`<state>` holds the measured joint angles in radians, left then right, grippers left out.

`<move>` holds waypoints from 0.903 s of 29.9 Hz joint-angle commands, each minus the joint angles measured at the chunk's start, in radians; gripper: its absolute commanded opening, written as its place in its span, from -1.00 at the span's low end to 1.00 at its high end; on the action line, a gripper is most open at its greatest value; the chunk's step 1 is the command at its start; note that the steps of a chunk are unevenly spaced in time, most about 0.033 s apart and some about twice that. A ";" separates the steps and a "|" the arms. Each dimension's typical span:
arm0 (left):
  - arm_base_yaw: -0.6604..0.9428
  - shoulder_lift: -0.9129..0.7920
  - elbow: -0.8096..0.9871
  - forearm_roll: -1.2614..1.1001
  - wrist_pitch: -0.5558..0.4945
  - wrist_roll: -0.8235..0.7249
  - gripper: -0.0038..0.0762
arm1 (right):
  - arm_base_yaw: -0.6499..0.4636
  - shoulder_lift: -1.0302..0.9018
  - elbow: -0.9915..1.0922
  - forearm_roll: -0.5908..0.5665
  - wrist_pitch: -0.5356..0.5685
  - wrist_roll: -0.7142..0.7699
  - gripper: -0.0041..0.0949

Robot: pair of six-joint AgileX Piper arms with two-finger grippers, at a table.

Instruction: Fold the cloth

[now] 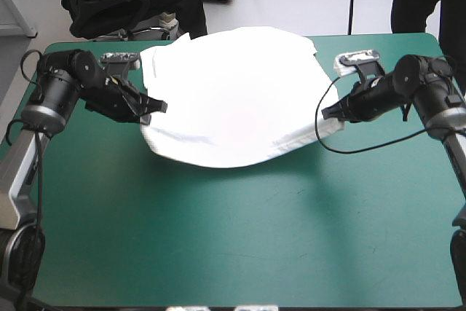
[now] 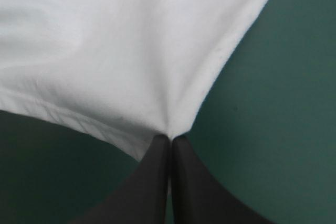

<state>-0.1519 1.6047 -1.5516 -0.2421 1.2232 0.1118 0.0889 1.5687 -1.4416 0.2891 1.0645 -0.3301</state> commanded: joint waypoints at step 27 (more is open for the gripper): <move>-0.031 -0.560 0.770 0.006 -0.059 -0.031 -0.95 | 0.184 -0.418 0.554 -0.110 0.171 0.070 -0.95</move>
<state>-0.1769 1.0685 -0.7833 -0.2354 1.1648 0.0881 0.2717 1.2044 -0.8891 0.1800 1.2060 -0.2586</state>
